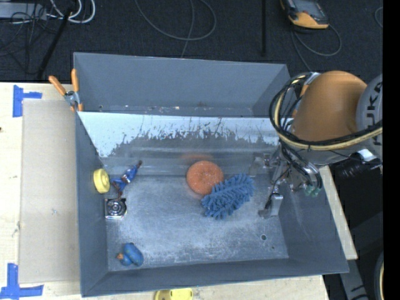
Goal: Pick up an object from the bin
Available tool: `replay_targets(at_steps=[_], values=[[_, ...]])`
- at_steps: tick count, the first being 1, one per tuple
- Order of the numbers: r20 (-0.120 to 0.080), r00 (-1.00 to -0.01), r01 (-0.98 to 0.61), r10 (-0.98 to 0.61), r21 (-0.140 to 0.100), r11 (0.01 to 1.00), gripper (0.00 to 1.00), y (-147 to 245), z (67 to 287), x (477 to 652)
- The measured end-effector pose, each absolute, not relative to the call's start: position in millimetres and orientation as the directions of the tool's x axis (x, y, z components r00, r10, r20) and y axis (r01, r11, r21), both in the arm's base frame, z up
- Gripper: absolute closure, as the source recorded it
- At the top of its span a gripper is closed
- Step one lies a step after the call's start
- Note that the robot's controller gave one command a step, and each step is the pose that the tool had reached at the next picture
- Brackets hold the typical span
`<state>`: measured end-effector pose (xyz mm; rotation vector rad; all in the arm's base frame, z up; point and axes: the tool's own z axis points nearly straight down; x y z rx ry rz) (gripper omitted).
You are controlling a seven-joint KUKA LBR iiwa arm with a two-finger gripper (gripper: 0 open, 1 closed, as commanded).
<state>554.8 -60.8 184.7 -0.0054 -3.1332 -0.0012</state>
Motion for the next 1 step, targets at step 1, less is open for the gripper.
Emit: replay_targets(at_steps=[1], values=[[0.001, -1.000, 0.002, 0.002, 0.000, 1.000, 0.00, -60.5, 189.3, 556.2]])
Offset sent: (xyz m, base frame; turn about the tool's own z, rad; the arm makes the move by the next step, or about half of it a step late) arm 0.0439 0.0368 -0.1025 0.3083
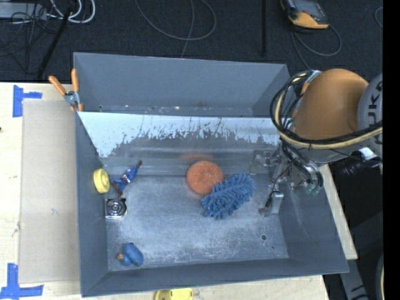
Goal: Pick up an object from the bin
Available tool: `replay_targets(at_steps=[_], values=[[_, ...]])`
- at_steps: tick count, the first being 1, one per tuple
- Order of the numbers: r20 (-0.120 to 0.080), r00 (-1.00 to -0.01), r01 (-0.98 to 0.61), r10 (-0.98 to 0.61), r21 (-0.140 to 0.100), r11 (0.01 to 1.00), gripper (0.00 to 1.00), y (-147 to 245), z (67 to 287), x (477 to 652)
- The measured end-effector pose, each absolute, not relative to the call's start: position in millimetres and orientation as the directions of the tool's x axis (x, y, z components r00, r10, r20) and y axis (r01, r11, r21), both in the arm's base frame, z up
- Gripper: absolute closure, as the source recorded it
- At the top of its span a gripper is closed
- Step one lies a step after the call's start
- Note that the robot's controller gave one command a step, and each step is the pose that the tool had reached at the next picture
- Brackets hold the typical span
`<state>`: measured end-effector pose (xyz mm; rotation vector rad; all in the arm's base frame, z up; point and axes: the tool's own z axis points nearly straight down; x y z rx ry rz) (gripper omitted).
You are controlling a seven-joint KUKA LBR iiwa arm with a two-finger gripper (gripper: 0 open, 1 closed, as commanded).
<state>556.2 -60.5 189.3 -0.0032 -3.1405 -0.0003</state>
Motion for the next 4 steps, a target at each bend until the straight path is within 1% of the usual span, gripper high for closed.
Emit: replay_targets(at_steps=[1, 2, 3, 4], values=[[-0.005, -0.997, 0.080, 0.080, 0.000, 0.997, 0.00, -54, 166, 568.1], [-0.005, -0.993, 0.114, 0.114, 0.000, 0.993, 0.00, -48, 154, 570.2], [0.009, -0.970, 0.244, 0.244, 0.001, 0.970, 0.00, -54, 166, 562.1], [-0.011, -0.993, 0.120, 0.120, 0.000, 0.993, 0.00, -51, 140, 575.3]])
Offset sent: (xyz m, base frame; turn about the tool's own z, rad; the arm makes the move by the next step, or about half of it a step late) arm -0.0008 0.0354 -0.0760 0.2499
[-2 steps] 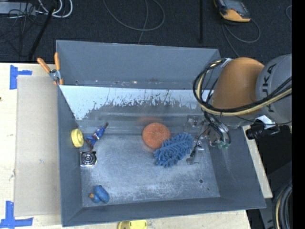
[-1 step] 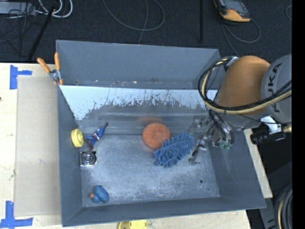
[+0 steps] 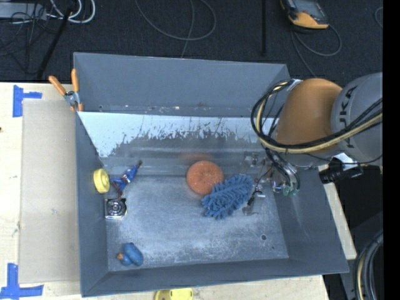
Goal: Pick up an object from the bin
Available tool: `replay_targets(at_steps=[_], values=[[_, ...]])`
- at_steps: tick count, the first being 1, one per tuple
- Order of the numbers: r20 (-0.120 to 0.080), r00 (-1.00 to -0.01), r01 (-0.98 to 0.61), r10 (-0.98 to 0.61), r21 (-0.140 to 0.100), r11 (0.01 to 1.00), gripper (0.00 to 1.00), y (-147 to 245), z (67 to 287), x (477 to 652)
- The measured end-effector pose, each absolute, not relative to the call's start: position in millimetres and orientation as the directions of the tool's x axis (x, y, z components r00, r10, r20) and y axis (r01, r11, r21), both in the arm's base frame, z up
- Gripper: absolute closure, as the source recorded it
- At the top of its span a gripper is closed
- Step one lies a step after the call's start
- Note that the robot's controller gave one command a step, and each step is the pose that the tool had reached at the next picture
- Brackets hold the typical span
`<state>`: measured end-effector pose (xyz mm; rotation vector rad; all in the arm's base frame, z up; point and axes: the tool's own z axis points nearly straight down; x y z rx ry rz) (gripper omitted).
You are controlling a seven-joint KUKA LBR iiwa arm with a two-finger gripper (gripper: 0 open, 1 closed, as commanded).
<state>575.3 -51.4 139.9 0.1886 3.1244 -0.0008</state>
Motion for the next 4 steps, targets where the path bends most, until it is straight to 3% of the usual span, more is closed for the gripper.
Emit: replay_targets(at_steps=[1, 2, 3, 4], values=[[-0.002, -0.985, 0.170, 0.170, 0.001, 0.985, 0.00, -30, 80, 565.8], [-0.003, -0.993, 0.120, 0.120, 0.000, 0.993, 1.00, -20, 70, 583.0], [-0.003, -0.993, 0.119, 0.119, 0.000, 0.993, 1.00, -20, 70, 583.0], [-0.008, -0.995, 0.095, 0.095, 0.001, 0.995, 1.00, -6, 261, 553.5]])
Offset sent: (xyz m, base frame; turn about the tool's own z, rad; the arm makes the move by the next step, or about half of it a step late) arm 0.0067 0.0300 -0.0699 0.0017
